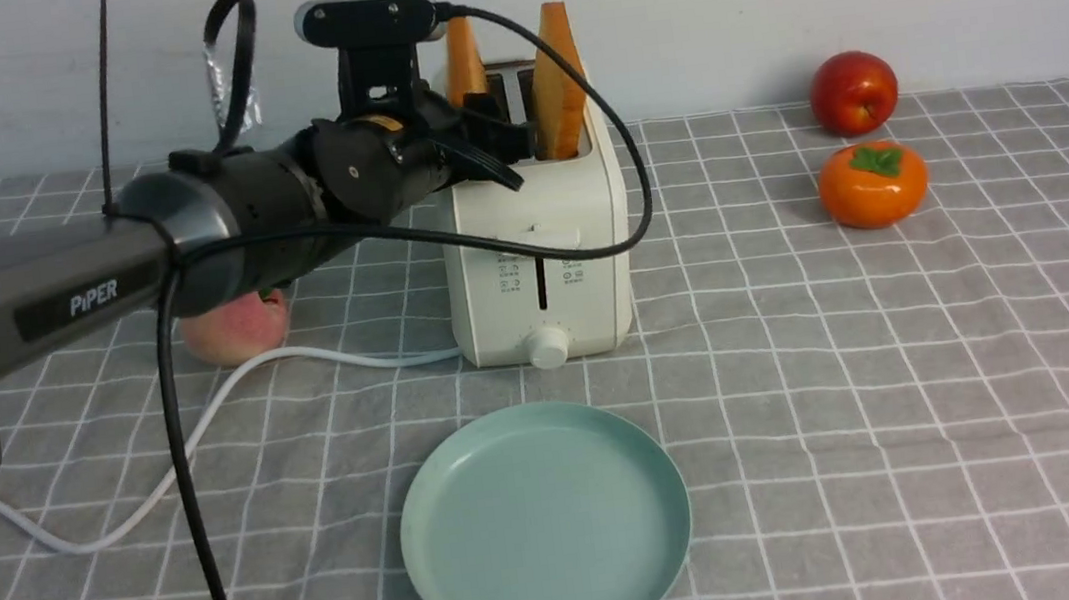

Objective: Take toasted bread from bread machine on grey coffee table place on plate.
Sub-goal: 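Reach for a toast slice standing in the toaster with the left gripper, then place the slice of bread on the plate with the left gripper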

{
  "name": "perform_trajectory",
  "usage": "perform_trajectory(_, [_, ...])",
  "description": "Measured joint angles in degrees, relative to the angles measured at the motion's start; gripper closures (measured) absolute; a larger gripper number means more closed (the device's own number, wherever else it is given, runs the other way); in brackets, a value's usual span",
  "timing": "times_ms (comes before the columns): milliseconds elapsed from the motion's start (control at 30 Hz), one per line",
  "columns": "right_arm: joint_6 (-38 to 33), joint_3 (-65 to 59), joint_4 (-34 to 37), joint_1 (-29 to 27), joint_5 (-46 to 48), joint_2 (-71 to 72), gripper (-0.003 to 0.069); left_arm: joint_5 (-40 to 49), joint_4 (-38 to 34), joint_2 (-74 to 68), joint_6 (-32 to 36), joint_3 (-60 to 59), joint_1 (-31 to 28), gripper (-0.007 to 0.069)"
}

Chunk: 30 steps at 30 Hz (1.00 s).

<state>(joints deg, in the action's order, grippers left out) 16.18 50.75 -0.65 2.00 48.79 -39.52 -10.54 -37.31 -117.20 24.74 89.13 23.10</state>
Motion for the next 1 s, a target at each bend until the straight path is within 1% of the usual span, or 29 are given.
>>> perform_trajectory(67, [0.0,0.0,0.0,0.0,0.3,0.0,0.0643,-0.3,0.0,0.1,0.0,0.1,0.1,0.0499])
perform_trajectory(100, [0.0,0.0,0.0,0.0,0.3,0.0,0.0643,0.0,0.0,0.5,0.1,0.1,0.3,0.0543])
perform_trajectory(133, [0.0,0.0,0.0,0.0,0.3,0.0,0.0643,0.6,0.0,0.9,0.1,0.1,0.4,0.0557])
perform_trajectory(300, [0.0,0.0,0.0,0.0,0.6,0.0,0.0638,4.1,1.2,6.1,1.6,0.0,0.4,0.0534])
perform_trajectory(433, [0.0,0.0,0.0,0.0,0.6,0.0,0.0633,11.6,1.3,17.9,2.2,0.0,0.1,0.0534])
perform_trajectory(567, [0.0,0.0,0.0,0.0,0.5,0.0,0.0629,29.1,1.3,27.3,0.0,0.3,-0.6,0.0534])
perform_trajectory(600, [0.0,0.0,0.0,0.0,0.5,0.0,0.0629,30.2,1.3,28.0,-0.3,0.3,-0.7,0.0534])
perform_trajectory(633, [0.0,0.0,0.0,0.0,0.5,0.0,0.0626,39.1,1.2,29.8,-2.7,0.4,-1.3,0.0534])
perform_trajectory(667, [0.0,0.0,0.0,0.0,0.5,0.0,0.0626,45.5,1.1,30.7,-4.4,0.3,-2.0,0.0534])
perform_trajectory(700, [0.0,0.0,0.0,0.0,0.5,0.0,0.0625,49.8,1.0,31.0,-5.6,-0.3,-2.3,0.0534])
perform_trajectory(733, [0.0,0.0,0.0,0.0,0.5,0.0,0.0626,49.8,1.0,31.0,-5.8,-0.5,-2.3,0.0534])
perform_trajectory(767, [0.0,0.0,0.0,0.0,0.5,0.0,0.0624,54.2,0.5,31.0,-6.7,-2.6,-2.7,0.0534])
perform_trajectory(800, [0.0,0.0,0.0,0.0,0.5,0.0,0.0624,55.0,0.3,31.0,-6.8,-3.9,-2.7,0.0534])
perform_trajectory(867, [0.0,0.0,0.0,0.0,0.6,0.0,0.0621,55.5,-1.6,30.5,-6.2,-10.5,-2.8,0.0534])
perform_trajectory(933, [-0.2,0.0,0.0,0.0,0.6,0.0,0.0618,52.5,-4.3,29.9,-4.6,-16.1,-2.8,0.0534])
perform_trajectory(967, [-0.4,0.0,0.0,0.0,0.6,0.0,0.0618,49.3,-6.3,29.3,-2.7,-19.6,-2.8,0.0534])
perform_trajectory(1000, [-0.5,0.0,0.0,0.0,0.6,0.0,0.0618,49.3,-6.3,29.3,-2.7,-19.6,-2.8,0.0534])
